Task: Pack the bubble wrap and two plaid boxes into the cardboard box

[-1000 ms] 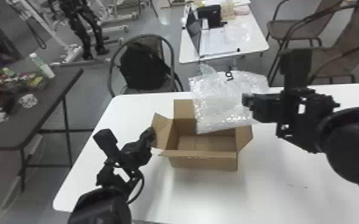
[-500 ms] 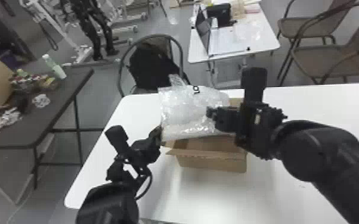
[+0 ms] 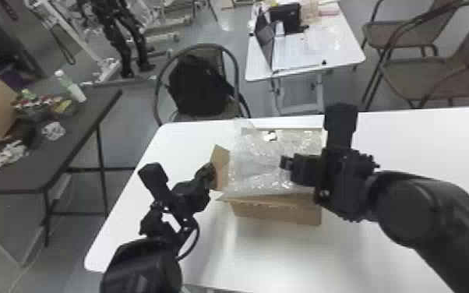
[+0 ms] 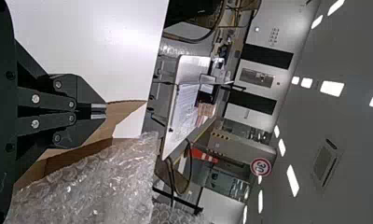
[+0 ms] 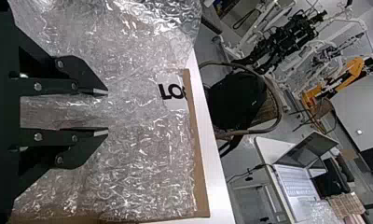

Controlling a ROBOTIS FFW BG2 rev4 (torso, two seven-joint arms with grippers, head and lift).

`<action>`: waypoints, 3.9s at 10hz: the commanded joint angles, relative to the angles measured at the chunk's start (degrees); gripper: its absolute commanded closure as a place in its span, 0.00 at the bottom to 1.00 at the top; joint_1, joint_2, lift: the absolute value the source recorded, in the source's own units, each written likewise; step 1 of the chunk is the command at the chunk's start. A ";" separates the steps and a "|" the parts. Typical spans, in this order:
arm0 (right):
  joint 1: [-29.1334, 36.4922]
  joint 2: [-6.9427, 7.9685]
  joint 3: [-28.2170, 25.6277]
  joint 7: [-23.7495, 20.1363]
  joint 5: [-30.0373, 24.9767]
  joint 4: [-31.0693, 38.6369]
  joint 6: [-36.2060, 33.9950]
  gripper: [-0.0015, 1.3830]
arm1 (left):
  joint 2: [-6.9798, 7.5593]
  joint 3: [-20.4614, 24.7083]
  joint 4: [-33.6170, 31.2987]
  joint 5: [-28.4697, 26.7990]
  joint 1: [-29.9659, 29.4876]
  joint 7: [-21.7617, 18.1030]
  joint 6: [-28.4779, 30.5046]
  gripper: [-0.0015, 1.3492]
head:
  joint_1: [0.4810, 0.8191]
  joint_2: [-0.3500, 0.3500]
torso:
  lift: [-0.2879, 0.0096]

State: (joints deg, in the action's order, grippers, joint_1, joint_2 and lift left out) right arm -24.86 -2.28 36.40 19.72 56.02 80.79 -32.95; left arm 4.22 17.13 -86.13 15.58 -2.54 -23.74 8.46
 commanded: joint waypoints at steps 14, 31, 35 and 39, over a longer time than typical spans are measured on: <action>46.49 -1.23 -39.57 -31.06 -48.11 40.50 18.80 0.10 | -2.11 2.38 -0.97 2.43 -3.09 0.10 -3.89 0.90 | 0.63 0.74 | 0.73; 40.86 0.17 -48.53 -37.04 -54.00 8.15 34.62 0.11 | -2.73 3.00 -1.32 2.70 -3.44 -0.25 -3.71 0.90 | 0.63 0.57 | 0.73; 36.11 0.17 -46.42 -38.01 -55.32 1.91 35.76 0.22 | -2.90 3.08 -1.32 2.61 -3.44 -0.51 -3.63 0.90 | 0.63 0.59 | 0.73; 36.29 -0.18 -46.24 -38.09 -54.53 2.26 36.11 0.57 | -3.17 3.44 -1.32 2.70 -3.70 -0.51 -3.71 0.90 | 0.63 0.61 | 0.73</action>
State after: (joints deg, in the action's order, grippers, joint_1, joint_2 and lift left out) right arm 11.19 -2.38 -9.82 -18.36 1.30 82.75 3.16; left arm 1.12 20.41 -87.45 18.26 -6.14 -24.28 4.74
